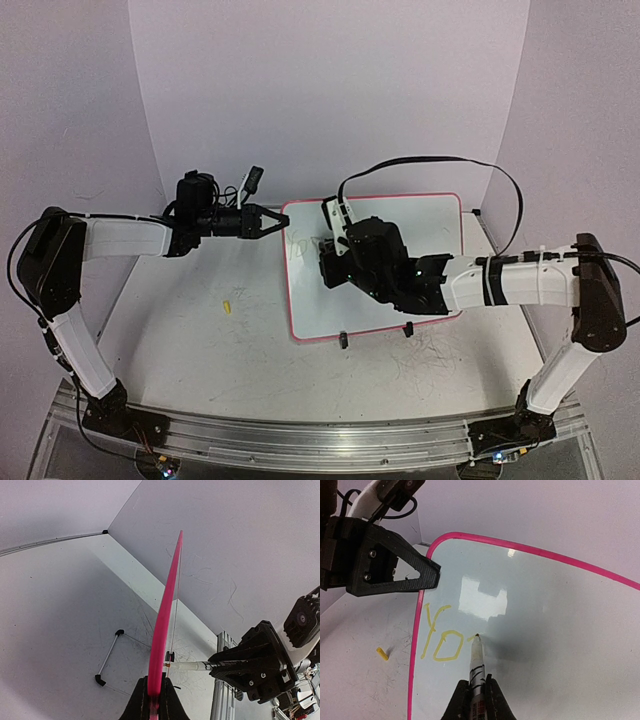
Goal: Write a sentence on the whiteboard
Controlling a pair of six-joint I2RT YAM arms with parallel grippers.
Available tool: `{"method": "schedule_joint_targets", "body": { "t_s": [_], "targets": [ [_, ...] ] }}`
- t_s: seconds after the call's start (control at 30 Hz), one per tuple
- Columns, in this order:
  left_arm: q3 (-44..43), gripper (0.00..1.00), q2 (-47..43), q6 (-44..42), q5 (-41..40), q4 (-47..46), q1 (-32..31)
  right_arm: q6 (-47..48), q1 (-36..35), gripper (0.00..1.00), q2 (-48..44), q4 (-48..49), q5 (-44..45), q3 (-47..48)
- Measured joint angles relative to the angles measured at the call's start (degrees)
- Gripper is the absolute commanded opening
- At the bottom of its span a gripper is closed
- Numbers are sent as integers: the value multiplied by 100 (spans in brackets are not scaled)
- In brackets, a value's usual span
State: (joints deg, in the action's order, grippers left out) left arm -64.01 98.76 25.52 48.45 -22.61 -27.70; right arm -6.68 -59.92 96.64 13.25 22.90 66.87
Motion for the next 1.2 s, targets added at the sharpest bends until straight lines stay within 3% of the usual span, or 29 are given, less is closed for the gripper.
{"method": "schedule_joint_targets", "body": {
  "t_s": [1.2],
  "targets": [
    [0,2,0,0,-9,4,0,-332,-145,0,-5,-150,-62,-232]
  ]
}}
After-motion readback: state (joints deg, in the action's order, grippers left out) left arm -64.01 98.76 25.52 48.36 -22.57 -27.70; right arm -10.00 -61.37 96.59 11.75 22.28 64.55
